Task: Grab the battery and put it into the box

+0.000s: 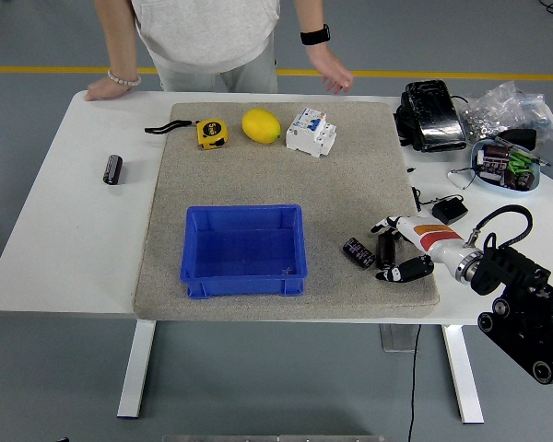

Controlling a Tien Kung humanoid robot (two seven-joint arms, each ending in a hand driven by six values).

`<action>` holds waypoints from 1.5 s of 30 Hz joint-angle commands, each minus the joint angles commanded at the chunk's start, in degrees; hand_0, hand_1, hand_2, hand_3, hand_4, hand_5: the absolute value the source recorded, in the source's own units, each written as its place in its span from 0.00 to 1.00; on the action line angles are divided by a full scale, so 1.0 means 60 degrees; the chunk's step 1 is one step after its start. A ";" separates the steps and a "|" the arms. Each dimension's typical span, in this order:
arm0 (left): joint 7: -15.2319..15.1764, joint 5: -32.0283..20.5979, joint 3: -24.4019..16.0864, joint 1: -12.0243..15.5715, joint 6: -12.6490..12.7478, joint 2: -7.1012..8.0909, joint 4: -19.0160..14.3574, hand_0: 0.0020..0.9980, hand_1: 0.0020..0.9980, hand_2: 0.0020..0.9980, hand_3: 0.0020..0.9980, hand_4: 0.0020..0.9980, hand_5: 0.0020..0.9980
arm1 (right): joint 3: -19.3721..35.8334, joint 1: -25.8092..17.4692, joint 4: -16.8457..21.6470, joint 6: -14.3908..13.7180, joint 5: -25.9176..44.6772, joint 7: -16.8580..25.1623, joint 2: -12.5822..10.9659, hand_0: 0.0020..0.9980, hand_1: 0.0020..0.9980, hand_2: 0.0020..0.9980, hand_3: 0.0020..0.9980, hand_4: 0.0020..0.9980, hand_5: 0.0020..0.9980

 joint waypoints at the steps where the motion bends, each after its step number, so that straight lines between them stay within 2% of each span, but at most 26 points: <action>1: -0.0020 -0.0062 0.0038 -0.0016 -0.0001 0.0001 0.0000 0.67 0.61 0.73 0.65 0.67 0.51 | -0.0001 0.0024 0.0005 -0.0047 -0.0008 -0.0014 -0.0011 0.45 0.55 0.62 0.73 1.00 0.27; 6: -0.0067 -0.0216 0.0134 -0.0069 0.0009 -0.0010 0.0001 0.67 0.61 0.73 0.65 0.67 0.51 | 0.0014 0.0092 -0.0055 -0.0212 0.0045 -0.0028 -0.0027 0.45 0.55 0.62 0.73 1.00 0.27; 7: -0.0068 -0.0225 0.0137 -0.0072 0.0011 -0.0012 0.0001 0.67 0.61 0.73 0.65 0.67 0.50 | 0.0011 0.0094 -0.0072 -0.0226 0.0047 -0.0030 -0.0022 0.40 0.53 0.58 0.69 1.00 0.27; 12: -0.0060 -0.0211 0.0131 -0.0085 0.0011 -0.0021 0.0000 0.67 0.61 0.73 0.65 0.67 0.50 | -0.0017 0.0099 -0.0146 -0.0306 0.0013 -0.0051 -0.0006 0.40 0.53 0.58 0.69 1.00 0.27; 13: -0.0063 -0.0220 0.0138 -0.0087 0.0010 -0.0021 -0.0001 0.68 0.61 0.73 0.65 0.67 0.51 | -0.0018 0.0098 -0.0149 -0.0319 0.0000 -0.0055 -0.0007 0.36 0.49 0.53 0.62 1.00 0.22; 18: -0.0052 -0.0194 0.0118 -0.0095 0.0007 -0.0029 -0.0001 0.68 0.61 0.73 0.65 0.67 0.51 | -0.0028 0.0108 -0.0164 -0.0378 -0.0030 -0.0061 -0.0015 0.36 0.49 0.53 0.62 1.00 0.22; 19: -0.0053 -0.0198 0.0120 -0.0094 0.0007 -0.0030 -0.0001 0.68 0.61 0.73 0.65 0.67 0.51 | -0.0028 0.0108 -0.0164 -0.0392 -0.0032 -0.0063 -0.0015 0.35 0.46 0.51 0.56 0.95 0.16; 24: -0.0048 -0.0179 0.0112 -0.0089 0.0003 -0.0031 -0.0001 0.68 0.61 0.73 0.65 0.67 0.51 | -0.0037 0.0117 -0.0153 -0.0503 -0.0006 -0.0036 -0.0016 0.35 0.46 0.51 0.56 0.95 0.16; 25: -0.0049 -0.0180 0.0111 -0.0087 0.0003 -0.0032 -0.0002 0.68 0.61 0.73 0.65 0.67 0.51 | -0.0035 0.0116 -0.0145 -0.0544 0.0053 -0.0035 -0.0020 0.37 0.45 0.49 0.52 0.86 0.12; 30: -0.0037 -0.0143 0.0088 -0.0078 -0.0001 -0.0035 0.0002 0.68 0.61 0.73 0.65 0.67 0.51 | -0.0039 0.0076 -0.0099 -0.0638 0.0376 0.0099 -0.0047 0.37 0.45 0.49 0.52 0.86 0.12; 31: -0.0038 -0.0147 0.0093 -0.0081 0.0000 -0.0034 0.0001 0.68 0.61 0.73 0.65 0.67 0.51 | -0.0013 0.0061 -0.0066 -0.0649 0.0395 0.0094 -0.0057 0.37 0.44 0.48 0.50 0.78 0.11; 35: -0.0042 -0.0159 0.0095 -0.0077 -0.0002 -0.0030 0.0005 0.68 0.61 0.73 0.65 0.67 0.51 | 0.0099 0.0034 0.0192 -0.0697 0.0346 0.0009 -0.0113 0.37 0.44 0.48 0.50 0.78 0.11; 45: -0.0035 -0.0125 0.0051 -0.0045 0.0005 -0.0042 0.0020 0.68 0.61 0.73 0.65 0.67 0.50 | 0.0623 0.0376 0.1365 -0.0882 0.0653 -0.0178 -0.0158 0.39 0.44 0.47 0.50 0.77 0.15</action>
